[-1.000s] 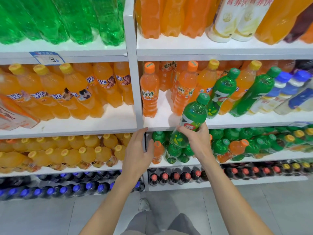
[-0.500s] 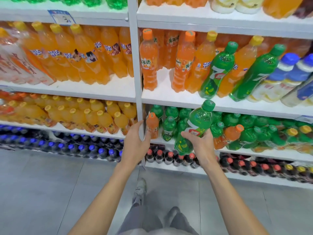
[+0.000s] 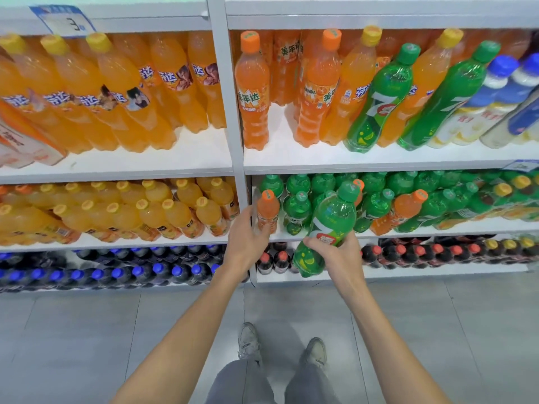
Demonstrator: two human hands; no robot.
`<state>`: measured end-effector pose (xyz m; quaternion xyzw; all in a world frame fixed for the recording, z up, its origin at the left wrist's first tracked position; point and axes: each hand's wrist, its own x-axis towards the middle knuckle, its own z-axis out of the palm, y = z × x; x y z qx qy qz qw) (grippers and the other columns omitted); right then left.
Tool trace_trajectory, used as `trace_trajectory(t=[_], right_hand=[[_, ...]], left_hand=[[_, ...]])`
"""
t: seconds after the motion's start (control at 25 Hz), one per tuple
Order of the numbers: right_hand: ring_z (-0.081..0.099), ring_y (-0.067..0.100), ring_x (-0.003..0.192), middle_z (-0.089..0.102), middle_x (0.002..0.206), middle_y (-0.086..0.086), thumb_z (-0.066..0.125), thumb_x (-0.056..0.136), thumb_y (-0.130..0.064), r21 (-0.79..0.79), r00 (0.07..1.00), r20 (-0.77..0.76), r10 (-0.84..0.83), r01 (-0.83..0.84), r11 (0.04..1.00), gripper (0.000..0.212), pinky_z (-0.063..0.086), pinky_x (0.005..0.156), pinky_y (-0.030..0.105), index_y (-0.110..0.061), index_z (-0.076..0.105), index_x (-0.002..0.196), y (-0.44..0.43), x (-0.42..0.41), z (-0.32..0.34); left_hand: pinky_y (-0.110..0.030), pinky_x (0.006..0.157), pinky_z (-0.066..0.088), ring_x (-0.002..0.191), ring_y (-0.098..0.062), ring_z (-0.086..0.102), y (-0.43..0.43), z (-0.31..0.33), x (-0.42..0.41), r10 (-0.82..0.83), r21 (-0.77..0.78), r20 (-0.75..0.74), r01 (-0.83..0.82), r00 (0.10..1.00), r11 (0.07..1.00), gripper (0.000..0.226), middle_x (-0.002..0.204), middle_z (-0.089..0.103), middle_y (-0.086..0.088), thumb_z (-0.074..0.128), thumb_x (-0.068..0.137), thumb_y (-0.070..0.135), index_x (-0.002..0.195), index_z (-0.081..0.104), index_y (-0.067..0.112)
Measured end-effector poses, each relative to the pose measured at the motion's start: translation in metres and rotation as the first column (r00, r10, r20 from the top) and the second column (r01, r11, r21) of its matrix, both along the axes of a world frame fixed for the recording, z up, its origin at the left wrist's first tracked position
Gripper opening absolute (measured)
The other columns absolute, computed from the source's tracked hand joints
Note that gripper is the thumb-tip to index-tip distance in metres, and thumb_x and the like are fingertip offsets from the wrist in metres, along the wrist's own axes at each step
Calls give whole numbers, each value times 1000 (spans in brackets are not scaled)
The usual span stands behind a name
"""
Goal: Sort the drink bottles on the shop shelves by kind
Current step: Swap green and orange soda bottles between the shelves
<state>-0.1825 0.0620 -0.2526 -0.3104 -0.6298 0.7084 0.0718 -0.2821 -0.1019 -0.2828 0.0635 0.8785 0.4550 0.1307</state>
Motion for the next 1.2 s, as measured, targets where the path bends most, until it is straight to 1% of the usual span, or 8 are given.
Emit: trace_trajectory(t=[0.08,0.24,0.4,0.64,0.84,0.92,1.04,1.2], right_hand=[[70,6,71,74,82,-2,82,77,6,5,999,11,-45,44,999,37,54,62,18,-9,66,107,-11,3,-11],[71,9,77,75,89,3,85,74,5,-13,993,37,-109,110,994,43,55,66,19,-8,66,111,-26,9,-31],[72,11,79,76,93,7,82,75,10,-39,988,56,-147,149,988,45,55,68,21,-4,66,114,-29,9,-46],[72,16,82,77,95,10,83,74,8,-40,987,94,-130,135,990,45,58,71,25,-6,67,114,-27,6,-60],[72,23,90,74,101,13,86,72,-1,-54,989,112,-95,101,993,48,59,76,30,-12,66,113,-27,-2,-61],[73,22,90,76,99,10,87,71,-1,-33,991,113,-74,79,996,46,61,78,33,-13,68,110,-29,-9,-58],[73,28,90,75,97,12,89,60,-16,46,991,126,-54,48,998,39,61,85,45,-19,71,95,-31,-20,-62],[72,20,90,74,99,5,89,55,-23,151,987,148,-63,40,988,42,60,85,44,-24,71,93,-43,-38,-77]], left_hand=[[-20,90,36,110,-3,50,2,-12,-17,-46,18,5,45,999,999,46,117,50,16,65,101,29,142,54,12],[-25,81,40,98,-10,59,12,-41,-44,-44,14,97,43,994,999,46,100,59,16,73,92,24,133,55,16],[-35,86,49,105,-26,63,25,-76,-57,4,-4,230,-3,973,1000,52,110,64,0,81,82,27,125,54,20],[-30,89,46,103,-22,62,33,-107,-64,68,37,290,-82,955,996,62,116,69,-2,86,80,30,133,58,17],[-30,79,48,90,-20,68,12,-96,-50,99,57,283,-120,954,991,42,93,73,4,85,71,37,106,68,20],[-32,79,52,89,-16,69,-5,-85,-37,106,95,290,-139,951,986,30,92,74,2,85,75,31,98,67,24],[-28,80,51,92,-11,68,-27,-64,-15,141,140,301,-190,943,972,33,97,74,3,86,76,28,103,66,26],[-20,76,48,89,-7,66,-46,-42,-1,161,174,305,-221,939,959,37,97,72,4,86,73,24,102,63,30]])
